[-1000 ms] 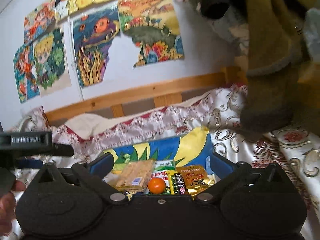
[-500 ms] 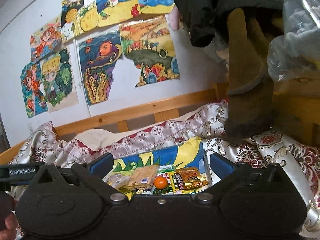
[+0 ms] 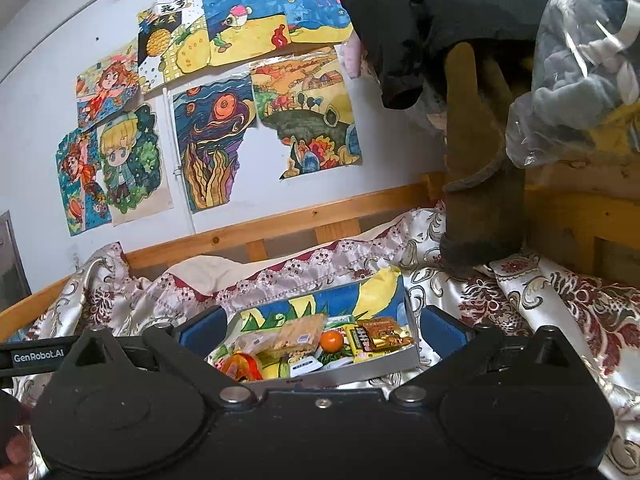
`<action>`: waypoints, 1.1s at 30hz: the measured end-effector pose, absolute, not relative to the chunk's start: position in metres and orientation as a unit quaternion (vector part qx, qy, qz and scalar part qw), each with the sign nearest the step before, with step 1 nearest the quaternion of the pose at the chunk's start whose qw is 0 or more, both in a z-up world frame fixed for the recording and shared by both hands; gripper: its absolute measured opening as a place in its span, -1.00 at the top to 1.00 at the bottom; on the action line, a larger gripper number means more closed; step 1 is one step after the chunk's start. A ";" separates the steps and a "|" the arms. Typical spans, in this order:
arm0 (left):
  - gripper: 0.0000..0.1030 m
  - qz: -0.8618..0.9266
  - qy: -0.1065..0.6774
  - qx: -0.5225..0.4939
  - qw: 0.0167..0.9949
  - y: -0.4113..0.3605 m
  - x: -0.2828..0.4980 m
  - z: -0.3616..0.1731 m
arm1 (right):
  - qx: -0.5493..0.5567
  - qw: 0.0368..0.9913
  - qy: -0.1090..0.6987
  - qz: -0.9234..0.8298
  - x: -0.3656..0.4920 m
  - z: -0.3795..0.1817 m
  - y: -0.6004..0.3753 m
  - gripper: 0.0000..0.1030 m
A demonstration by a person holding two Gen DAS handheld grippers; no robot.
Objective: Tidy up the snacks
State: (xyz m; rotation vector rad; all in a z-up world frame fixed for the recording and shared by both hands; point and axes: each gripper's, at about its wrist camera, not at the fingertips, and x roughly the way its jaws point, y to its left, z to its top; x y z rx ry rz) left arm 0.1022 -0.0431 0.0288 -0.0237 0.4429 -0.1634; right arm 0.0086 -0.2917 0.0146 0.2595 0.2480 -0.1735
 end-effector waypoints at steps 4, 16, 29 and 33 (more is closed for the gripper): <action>-0.99 -0.072 0.223 -0.015 0.972 -0.033 0.088 0.027 | 0.124 0.980 0.132 -0.088 -0.005 0.013 -0.284 -0.99; -0.99 -0.051 0.225 -0.010 0.973 -0.009 0.041 0.019 | 0.095 0.981 0.147 -0.086 -0.039 0.011 -0.257 -0.99; -0.99 -0.050 0.234 0.004 0.971 -0.002 0.010 0.008 | 0.080 0.980 0.161 -0.087 -0.065 0.005 -0.237 -0.99; -0.99 -0.036 0.246 0.005 0.969 0.002 0.008 0.005 | 0.075 0.978 0.172 -0.094 -0.068 0.001 -0.233 -0.99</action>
